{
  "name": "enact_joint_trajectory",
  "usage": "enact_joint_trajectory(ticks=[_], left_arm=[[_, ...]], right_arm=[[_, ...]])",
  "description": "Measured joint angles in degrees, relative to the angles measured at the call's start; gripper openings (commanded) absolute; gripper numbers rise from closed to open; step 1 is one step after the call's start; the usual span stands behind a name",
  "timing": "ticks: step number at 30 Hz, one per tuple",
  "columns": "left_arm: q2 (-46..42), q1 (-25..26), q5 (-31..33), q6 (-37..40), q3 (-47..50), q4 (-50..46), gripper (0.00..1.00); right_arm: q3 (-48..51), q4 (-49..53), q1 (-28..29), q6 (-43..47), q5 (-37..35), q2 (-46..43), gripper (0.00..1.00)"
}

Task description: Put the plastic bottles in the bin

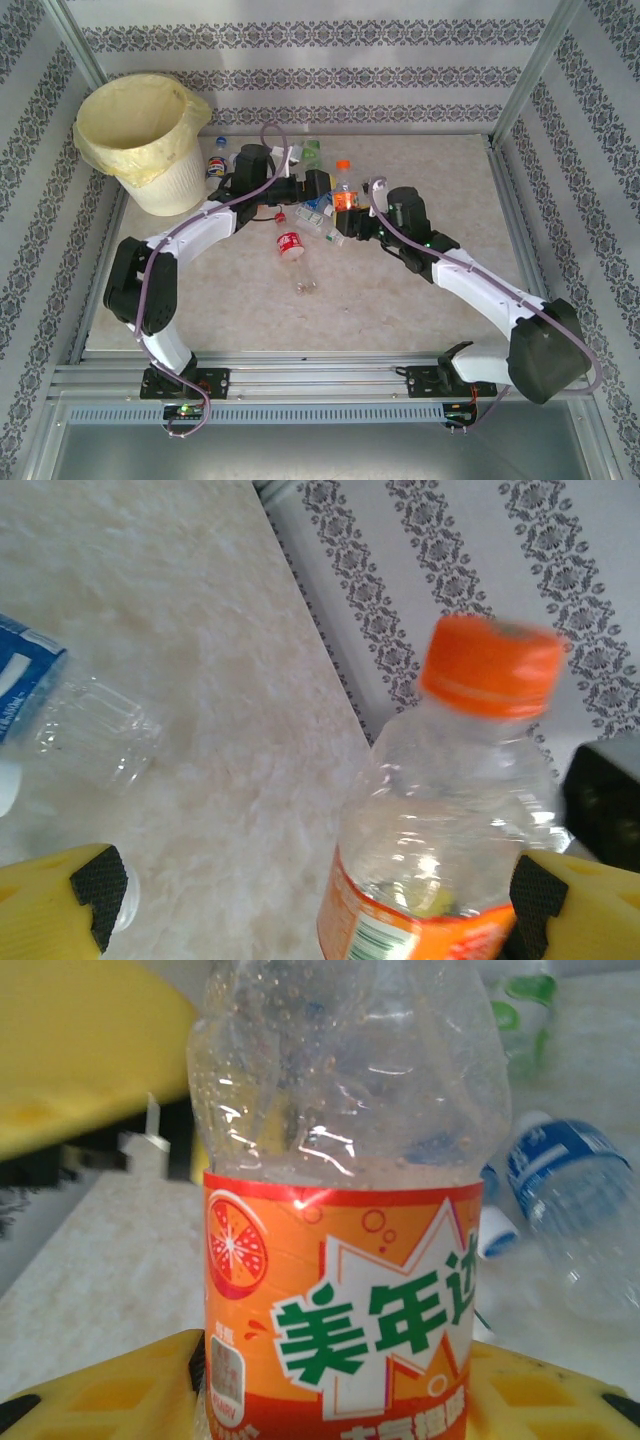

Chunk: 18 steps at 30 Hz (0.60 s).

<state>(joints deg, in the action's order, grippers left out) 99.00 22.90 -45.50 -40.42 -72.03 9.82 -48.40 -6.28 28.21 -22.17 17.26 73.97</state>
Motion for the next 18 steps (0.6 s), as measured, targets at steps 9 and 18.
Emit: enact_joint_trajectory(ticks=[9,18], left_arm=[[0.4,0.0,-5.0,-1.3,-0.2,10.4,1.0],[1.7,0.7,-1.9,2.8,-7.5,3.4,0.98]], right_arm=[[-4.1,-1.5,-1.0,-0.2,3.2,3.5,0.48],[-5.6,-1.2,-1.0,0.2,4.7,4.4,0.48]])
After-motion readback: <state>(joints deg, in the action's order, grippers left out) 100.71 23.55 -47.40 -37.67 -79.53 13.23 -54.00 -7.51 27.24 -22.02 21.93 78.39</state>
